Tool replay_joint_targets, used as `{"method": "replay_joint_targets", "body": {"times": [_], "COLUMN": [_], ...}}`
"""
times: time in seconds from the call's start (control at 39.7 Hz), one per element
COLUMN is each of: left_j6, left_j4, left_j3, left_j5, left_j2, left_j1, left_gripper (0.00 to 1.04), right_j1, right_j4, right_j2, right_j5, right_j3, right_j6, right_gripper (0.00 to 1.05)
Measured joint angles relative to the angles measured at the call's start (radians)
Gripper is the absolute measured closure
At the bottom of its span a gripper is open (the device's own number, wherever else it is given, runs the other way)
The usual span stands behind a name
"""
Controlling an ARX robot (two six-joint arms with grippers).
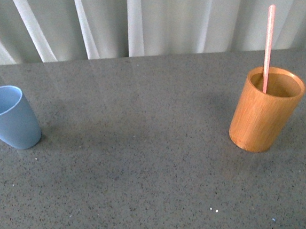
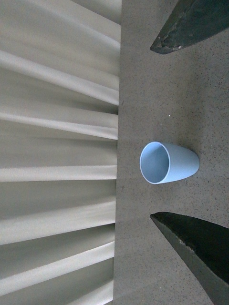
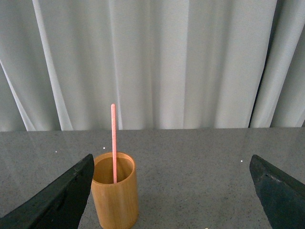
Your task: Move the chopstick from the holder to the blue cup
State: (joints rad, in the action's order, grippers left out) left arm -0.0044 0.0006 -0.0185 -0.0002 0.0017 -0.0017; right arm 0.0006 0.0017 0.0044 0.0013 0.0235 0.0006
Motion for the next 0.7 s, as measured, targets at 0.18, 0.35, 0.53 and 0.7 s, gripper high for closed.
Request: {"method": "replay_joint_targets", "body": {"times": [0.18, 0.35, 0.53, 0.7], "left_j6": [0.0, 0.0, 0.0, 0.0], "left_j4": [0.0, 0.0, 0.0, 0.0], "left_j3": [0.0, 0.0, 0.0, 0.0], "left_j5": [0.0, 0.0, 0.0, 0.0], "left_j2": [0.0, 0.0, 0.0, 0.0], "left_j1": [0.0, 0.0, 0.0, 0.0], "left_gripper": [0.07, 0.07, 0.07, 0.07], "right_j1": [0.0, 0.0, 0.0, 0.0], "right_j4": [0.0, 0.0, 0.0, 0.0], "right_j2": [0.0, 0.0, 0.0, 0.0], "right_j5": [0.0, 0.0, 0.0, 0.0], "right_j3": [0.0, 0.0, 0.0, 0.0], "right_j6": [0.0, 0.0, 0.0, 0.0], "right_gripper": [0.1, 0.1, 0.1, 0.1]}}
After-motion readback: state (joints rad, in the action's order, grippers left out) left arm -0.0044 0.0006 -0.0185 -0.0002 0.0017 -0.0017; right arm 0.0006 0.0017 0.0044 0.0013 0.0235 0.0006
